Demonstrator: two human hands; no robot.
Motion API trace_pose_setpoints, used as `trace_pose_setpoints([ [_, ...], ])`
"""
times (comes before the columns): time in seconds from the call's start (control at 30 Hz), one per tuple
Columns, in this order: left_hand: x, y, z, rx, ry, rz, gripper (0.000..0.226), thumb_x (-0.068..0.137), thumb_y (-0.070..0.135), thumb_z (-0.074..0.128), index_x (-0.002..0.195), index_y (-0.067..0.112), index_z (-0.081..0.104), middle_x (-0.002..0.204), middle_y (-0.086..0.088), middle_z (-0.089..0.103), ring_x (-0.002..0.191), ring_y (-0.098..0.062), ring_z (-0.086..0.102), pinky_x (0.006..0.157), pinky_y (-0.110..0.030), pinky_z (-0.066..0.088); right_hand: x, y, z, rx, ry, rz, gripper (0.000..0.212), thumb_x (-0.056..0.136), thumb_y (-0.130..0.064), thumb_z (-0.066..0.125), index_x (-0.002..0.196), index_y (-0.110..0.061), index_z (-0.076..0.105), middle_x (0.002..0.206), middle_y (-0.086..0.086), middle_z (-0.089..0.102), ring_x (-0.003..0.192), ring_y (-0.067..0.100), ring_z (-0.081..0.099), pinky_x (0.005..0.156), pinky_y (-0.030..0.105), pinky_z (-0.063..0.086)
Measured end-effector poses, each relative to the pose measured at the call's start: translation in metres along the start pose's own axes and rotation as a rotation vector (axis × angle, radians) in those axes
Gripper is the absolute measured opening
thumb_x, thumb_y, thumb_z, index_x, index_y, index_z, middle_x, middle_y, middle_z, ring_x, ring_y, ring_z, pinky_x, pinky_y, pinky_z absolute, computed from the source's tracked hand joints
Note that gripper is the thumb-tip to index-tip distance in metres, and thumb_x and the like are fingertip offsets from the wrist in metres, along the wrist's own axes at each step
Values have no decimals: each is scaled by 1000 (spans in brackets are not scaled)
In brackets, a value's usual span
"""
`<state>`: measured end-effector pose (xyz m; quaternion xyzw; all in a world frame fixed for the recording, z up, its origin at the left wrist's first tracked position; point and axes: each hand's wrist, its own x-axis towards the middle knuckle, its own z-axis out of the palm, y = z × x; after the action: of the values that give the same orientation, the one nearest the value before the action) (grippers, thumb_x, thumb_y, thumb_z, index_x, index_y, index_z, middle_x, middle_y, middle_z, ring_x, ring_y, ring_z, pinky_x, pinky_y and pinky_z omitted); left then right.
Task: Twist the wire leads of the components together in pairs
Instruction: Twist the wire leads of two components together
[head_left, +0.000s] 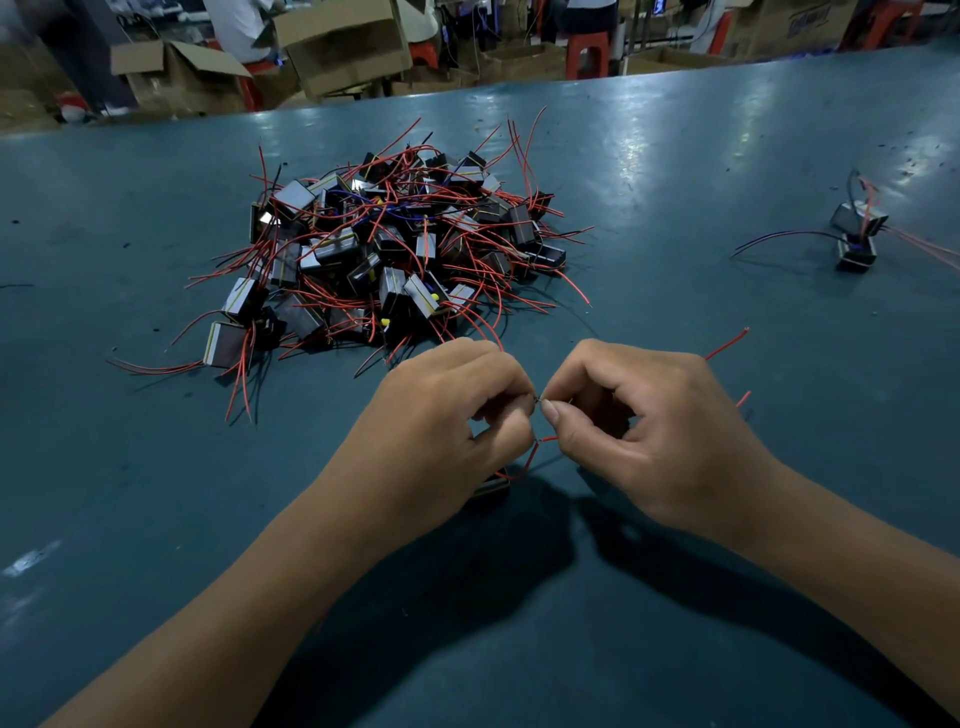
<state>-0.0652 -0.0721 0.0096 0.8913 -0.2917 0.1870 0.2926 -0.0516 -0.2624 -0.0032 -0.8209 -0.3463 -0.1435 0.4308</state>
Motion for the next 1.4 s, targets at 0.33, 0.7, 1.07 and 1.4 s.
trace_pose_setpoints([
  [0.33, 4, -3, -8, -741, -163, -516, 26, 89, 26, 54, 72, 15, 70, 65, -2, 61, 58, -16, 49, 53, -25, 38, -1, 0, -1, 0, 8, -10, 10, 86, -11, 66, 77, -14, 62, 60, -11, 52, 54, 9, 49, 54, 13, 36],
  [0.7, 3, 3, -8, -1058, -300, -820, 21, 89, 13, 62, 69, 15, 66, 65, -2, 52, 50, -10, 41, 48, -22, 34, -1, -1, 0, -144, 3, -92, 8, 86, -12, 65, 80, -15, 62, 66, -10, 53, 58, 9, 48, 55, 22, 39],
  [1.07, 2, -1, -12, -782, -210, -521, 12, 91, 3, 65, 80, 3, 67, 63, -4, 62, 57, -20, 49, 53, -26, 42, -1, -2, -2, -84, -19, -48, 8, 84, -11, 66, 77, -13, 62, 62, -13, 51, 56, 7, 47, 55, 12, 34],
  [1.4, -1, -4, -13, -289, -73, -141, 5, 89, 17, 68, 87, 14, 71, 71, 4, 66, 63, -14, 63, 61, -33, 53, -1, -2, -2, 39, -1, 33, 10, 84, -13, 66, 76, -15, 62, 58, -6, 54, 53, 14, 51, 51, 18, 39],
])
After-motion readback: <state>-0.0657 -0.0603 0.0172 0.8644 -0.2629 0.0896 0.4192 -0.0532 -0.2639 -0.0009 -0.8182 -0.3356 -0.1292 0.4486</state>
